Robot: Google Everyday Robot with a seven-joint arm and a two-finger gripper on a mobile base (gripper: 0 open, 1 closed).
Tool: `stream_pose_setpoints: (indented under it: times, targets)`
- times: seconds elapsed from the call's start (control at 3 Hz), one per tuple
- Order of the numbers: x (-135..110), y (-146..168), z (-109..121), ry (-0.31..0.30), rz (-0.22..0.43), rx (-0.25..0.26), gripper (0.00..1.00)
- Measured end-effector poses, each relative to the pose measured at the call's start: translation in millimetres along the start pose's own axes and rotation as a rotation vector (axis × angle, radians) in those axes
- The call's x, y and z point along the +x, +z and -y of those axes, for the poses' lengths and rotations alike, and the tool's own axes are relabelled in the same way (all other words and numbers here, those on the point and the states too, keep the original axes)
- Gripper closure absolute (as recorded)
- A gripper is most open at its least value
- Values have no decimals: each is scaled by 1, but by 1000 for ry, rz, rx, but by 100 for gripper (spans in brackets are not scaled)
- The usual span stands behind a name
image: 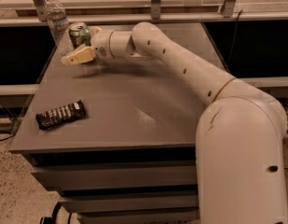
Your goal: Move green can near water bottle
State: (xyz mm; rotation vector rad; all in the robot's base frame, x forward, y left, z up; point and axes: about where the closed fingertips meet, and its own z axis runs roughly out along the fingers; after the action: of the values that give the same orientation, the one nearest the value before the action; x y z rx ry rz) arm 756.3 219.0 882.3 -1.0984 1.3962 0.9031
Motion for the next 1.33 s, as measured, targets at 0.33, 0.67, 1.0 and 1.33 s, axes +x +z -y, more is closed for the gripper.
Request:
stream_pose_setpoints:
  times: [0.33, 0.67, 1.0, 1.33]
  targets:
    - [-8, -19, 0, -38, -24, 7, 0]
    - [-12, -51, -1, -66, -35, 40, 0]
    - [-8, -88, -4, -75, -39, 76, 0]
    - [1, -142, -13, -85, -23, 123, 0]
